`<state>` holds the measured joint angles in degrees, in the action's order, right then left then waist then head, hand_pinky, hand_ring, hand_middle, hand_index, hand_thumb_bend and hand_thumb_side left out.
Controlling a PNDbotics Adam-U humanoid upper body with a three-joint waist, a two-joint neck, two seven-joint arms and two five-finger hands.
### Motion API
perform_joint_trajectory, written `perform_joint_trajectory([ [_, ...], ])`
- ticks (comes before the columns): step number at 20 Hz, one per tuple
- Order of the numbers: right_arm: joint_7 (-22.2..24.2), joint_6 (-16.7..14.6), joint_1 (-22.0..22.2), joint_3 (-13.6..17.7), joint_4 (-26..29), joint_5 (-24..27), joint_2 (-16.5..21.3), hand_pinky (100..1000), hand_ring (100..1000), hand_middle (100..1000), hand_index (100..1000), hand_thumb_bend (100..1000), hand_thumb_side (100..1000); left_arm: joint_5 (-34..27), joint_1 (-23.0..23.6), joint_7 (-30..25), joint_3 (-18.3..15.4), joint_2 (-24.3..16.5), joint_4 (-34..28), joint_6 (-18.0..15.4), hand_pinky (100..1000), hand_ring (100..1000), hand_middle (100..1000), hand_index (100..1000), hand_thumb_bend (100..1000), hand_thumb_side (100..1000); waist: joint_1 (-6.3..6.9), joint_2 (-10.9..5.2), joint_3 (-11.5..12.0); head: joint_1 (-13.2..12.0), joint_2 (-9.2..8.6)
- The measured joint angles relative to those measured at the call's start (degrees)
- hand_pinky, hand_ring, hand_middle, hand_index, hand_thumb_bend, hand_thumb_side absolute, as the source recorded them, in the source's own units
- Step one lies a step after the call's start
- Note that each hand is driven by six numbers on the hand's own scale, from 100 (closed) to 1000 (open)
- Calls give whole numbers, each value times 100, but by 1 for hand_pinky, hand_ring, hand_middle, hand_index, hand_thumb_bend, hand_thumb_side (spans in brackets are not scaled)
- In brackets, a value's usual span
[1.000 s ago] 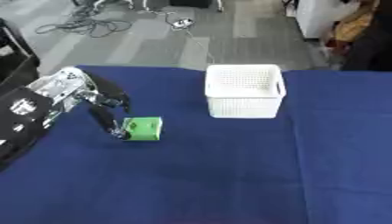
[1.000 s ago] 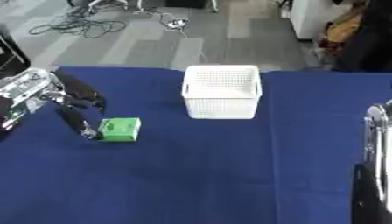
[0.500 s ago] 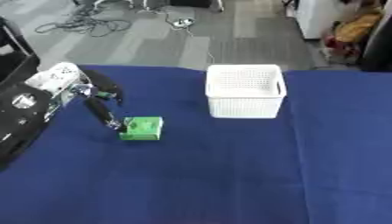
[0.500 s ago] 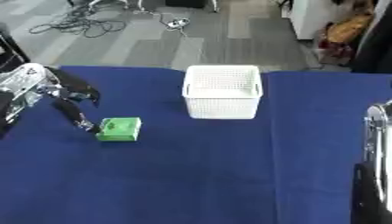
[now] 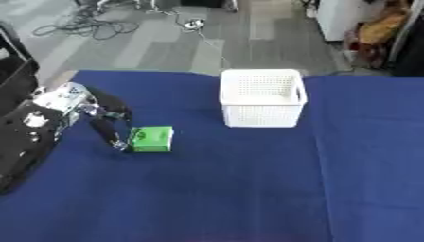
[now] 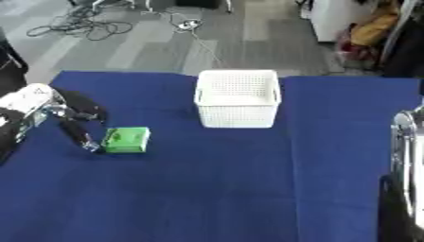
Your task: Pick up objects on the table and place them in the box.
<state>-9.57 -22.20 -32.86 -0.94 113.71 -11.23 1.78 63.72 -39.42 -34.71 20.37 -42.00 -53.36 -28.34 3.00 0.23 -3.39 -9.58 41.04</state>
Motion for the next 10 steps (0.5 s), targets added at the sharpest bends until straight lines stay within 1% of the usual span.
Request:
perform_joint_trajectory([
  [3, 0, 0, -1, 0, 0, 1, -2, 180, 278, 268, 498, 100, 1000, 72, -72, 56, -31, 96, 57, -32, 750, 857, 957, 907, 435, 989, -1, 2, -3, 0, 0],
  [10, 1, 0, -11, -1, 2, 4, -48, 180, 278, 268, 498, 100, 1000, 297, -202, 138, -93, 324, 258, -81, 751, 858, 957, 908, 440, 979, -2, 8, -35, -7, -1],
])
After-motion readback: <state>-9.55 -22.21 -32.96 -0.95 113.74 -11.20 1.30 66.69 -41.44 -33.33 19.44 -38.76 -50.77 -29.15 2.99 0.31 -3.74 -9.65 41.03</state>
